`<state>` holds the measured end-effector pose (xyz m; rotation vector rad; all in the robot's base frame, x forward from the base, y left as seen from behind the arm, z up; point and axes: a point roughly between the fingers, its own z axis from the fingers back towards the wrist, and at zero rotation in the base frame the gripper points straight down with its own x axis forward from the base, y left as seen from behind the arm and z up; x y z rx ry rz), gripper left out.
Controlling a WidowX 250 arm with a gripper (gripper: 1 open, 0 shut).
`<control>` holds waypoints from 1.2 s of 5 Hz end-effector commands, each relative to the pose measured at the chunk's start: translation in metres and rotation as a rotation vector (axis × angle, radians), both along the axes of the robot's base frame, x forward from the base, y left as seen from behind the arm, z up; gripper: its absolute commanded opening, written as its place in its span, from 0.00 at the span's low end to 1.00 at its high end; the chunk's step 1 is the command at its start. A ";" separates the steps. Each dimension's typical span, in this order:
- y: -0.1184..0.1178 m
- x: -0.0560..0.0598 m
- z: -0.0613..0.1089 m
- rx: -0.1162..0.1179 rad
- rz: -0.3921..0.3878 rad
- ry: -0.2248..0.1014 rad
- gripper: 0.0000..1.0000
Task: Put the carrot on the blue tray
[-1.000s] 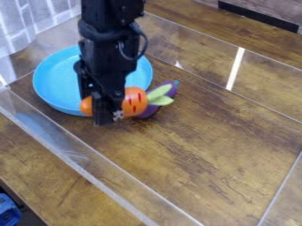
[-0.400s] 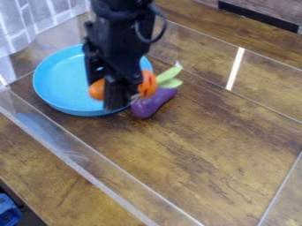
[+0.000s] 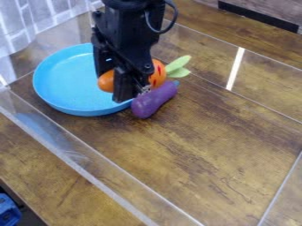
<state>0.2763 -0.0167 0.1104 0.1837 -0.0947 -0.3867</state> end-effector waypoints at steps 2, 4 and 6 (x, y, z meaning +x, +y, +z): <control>0.002 -0.004 0.010 -0.018 0.175 -0.053 0.00; -0.024 0.000 0.023 -0.037 0.169 -0.067 0.00; -0.028 0.001 0.029 -0.041 0.158 -0.078 0.00</control>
